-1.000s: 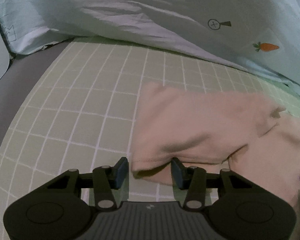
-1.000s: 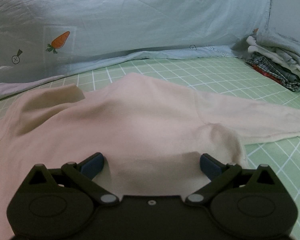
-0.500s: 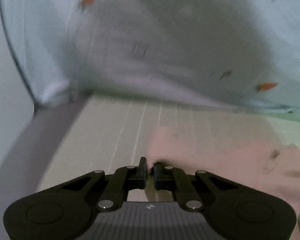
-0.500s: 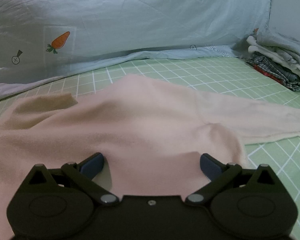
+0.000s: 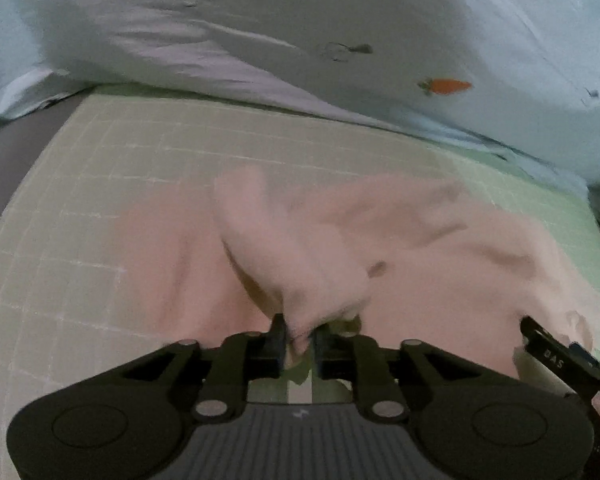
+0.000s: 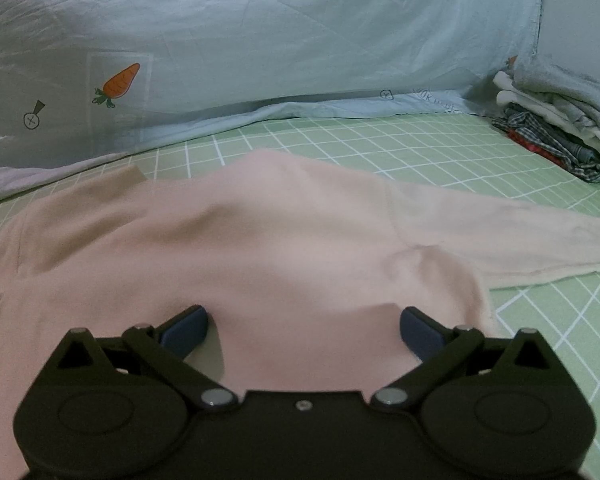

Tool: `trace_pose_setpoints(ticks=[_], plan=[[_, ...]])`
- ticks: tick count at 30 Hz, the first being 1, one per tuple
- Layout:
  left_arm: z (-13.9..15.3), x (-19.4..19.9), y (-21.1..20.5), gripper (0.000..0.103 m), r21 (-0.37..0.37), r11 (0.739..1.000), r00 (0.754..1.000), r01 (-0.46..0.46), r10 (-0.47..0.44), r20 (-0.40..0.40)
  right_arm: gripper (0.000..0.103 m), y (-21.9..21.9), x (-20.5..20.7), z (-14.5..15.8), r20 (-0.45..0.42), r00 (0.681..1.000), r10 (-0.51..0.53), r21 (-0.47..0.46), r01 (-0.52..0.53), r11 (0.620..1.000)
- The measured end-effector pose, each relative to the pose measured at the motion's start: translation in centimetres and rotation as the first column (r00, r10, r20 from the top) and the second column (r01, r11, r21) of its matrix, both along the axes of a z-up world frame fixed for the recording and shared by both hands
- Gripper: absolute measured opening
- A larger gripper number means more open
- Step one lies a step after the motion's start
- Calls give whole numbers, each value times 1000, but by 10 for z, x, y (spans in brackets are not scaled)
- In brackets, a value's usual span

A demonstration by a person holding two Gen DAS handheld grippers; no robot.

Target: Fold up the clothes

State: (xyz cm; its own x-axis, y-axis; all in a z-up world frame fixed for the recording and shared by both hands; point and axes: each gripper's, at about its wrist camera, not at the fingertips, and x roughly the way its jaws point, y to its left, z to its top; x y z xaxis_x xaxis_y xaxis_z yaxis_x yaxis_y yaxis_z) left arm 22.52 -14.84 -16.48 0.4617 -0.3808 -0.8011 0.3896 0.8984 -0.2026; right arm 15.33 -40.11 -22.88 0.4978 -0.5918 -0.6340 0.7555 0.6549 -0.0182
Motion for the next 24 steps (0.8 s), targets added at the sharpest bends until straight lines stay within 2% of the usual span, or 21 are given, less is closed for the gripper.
trace_pose_setpoints(ticks=[3,5,8,11,14,17,21,24], plan=[[9,4,29,35,-56,997,999,-50,50,1,103,0,0,0,-1,1000,0,-1,0,1000],[15,6,48,47,-103,992,997,-77,78,0,103,0,1,0,-2,1000,-1,-2,1,1000],[19,18,71,54,-133,976,985,-171,171,-8,103,1,1,0,-2,1000,-2,-3,2,1000],[8,37,84,54,-136,951,960,-278,274,-50,103,1,2,0,-4,1000,-1,-4,1,1000],[-4,55,81,54,-102,942,947,-319,315,-55,103,1,2,1,-4,1000,-2,-4,2,1000],[-6,68,76,54,-130,935,944,-329,325,-48,103,1,2,1,-4,1000,-4,-5,4,1000],[-19,86,57,54,-65,947,949,-314,311,-58,103,2,3,1,-6,1000,-5,-6,5,1000],[-28,94,42,53,51,959,959,-279,281,-40,103,1,3,1,-6,1000,-5,-7,5,1000]])
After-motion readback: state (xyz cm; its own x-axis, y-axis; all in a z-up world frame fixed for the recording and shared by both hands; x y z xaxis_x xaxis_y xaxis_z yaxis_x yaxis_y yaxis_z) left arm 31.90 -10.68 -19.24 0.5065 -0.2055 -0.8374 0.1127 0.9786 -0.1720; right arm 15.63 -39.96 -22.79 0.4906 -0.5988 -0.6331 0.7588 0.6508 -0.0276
